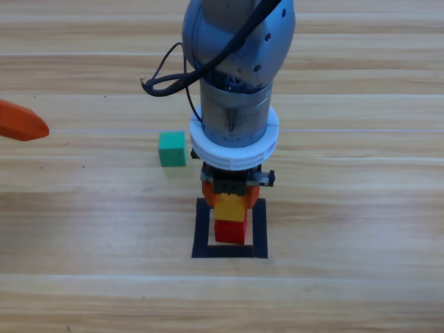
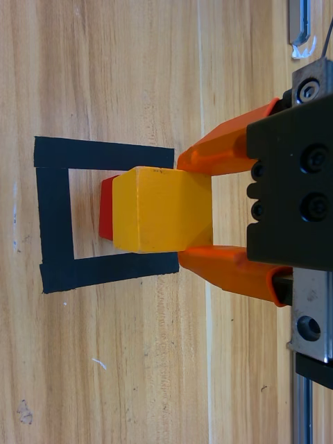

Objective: Stack the blocks in the rectangular block: red at the bottom, yellow in the middle, green on top

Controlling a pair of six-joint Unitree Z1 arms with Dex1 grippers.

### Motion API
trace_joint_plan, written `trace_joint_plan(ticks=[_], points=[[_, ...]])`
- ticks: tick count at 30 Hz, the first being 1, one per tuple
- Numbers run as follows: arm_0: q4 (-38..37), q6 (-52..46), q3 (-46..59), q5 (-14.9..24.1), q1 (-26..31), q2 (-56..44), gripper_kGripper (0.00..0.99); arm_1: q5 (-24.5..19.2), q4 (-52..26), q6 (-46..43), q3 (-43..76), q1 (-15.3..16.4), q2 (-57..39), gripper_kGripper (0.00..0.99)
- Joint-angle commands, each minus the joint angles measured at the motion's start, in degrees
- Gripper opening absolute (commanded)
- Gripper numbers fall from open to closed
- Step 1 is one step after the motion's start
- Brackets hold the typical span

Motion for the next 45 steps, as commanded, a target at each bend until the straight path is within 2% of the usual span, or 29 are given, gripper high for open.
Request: trace_joint_plan(ticks=[1, 2, 3, 4, 12, 18, 22, 27, 29, 33, 37, 39, 42, 45], points=[[0.2, 0.0, 0.9, -0.6, 1.0, -0.2, 0.948, 1.2, 0.9, -0.3, -0.1, 1.7, 5.5, 0.287], [0.2, 0.0, 0.9, -0.7, 1.0, -0.2, 0.948, 1.1, 1.0, -0.3, -0.1, 1.7, 5.5, 0.695], [0.2, 0.0, 0.9, -0.7, 1.0, -0.2, 0.948, 0.9, 1.0, -0.4, -0.1, 1.7, 5.5, 0.954], [0.1, 0.0, 0.9, -0.7, 1.0, -0.2, 0.948, 0.9, 1.0, -0.4, -0.1, 1.7, 5.5, 0.990], [-0.2, 0.0, 1.2, -0.6, 1.0, 0.1, 0.948, 0.4, 1.1, -1.9, -2.2, 1.7, 4.0, 0.990], [-1.1, -1.8, -0.2, 0.1, 1.0, 0.2, 0.948, -5.4, 1.0, -8.5, -4.9, 4.1, -6.7, 0.990], [-1.5, -5.3, -4.3, 0.9, 1.0, 2.8, 0.946, -7.1, 0.0, -14.7, -4.7, 5.2, -13.5, 0.990], [0.1, -6.9, -13.6, 1.0, 1.0, 11.2, 0.946, -11.3, -1.0, -17.2, 5.2, 5.1, -21.2, 0.989], [4.3, -6.8, -20.9, 2.8, 1.0, 17.8, 0.946, -11.5, -5.7, -18.2, 14.7, 4.1, -25.9, 0.989], [17.4, -7.4, -41.6, 9.9, -4.6, 35.4, 0.948, -7.1, -27.7, -20.3, 45.1, -0.3, -43.0, 0.990], [32.0, -10.3, -61.6, 16.3, -9.6, 51.8, 0.948, -1.0, -41.6, -23.7, 62.1, -4.6, -51.0, 0.990], [38.1, -12.1, -70.6, 17.8, -11.6, 59.2, 0.946, 1.7, -46.8, -26.6, 68.1, -5.7, -52.8, 0.990], [39.6, -13.9, -73.2, 17.7, -13.2, 63.8, 0.946, 4.3, -50.7, -29.3, 73.0, -6.9, -54.2, 0.990], [39.6, -15.8, -73.2, 17.1, -14.5, 65.9, 0.946, 4.6, -51.2, -31.5, 74.3, -7.2, -54.2, 0.990]])
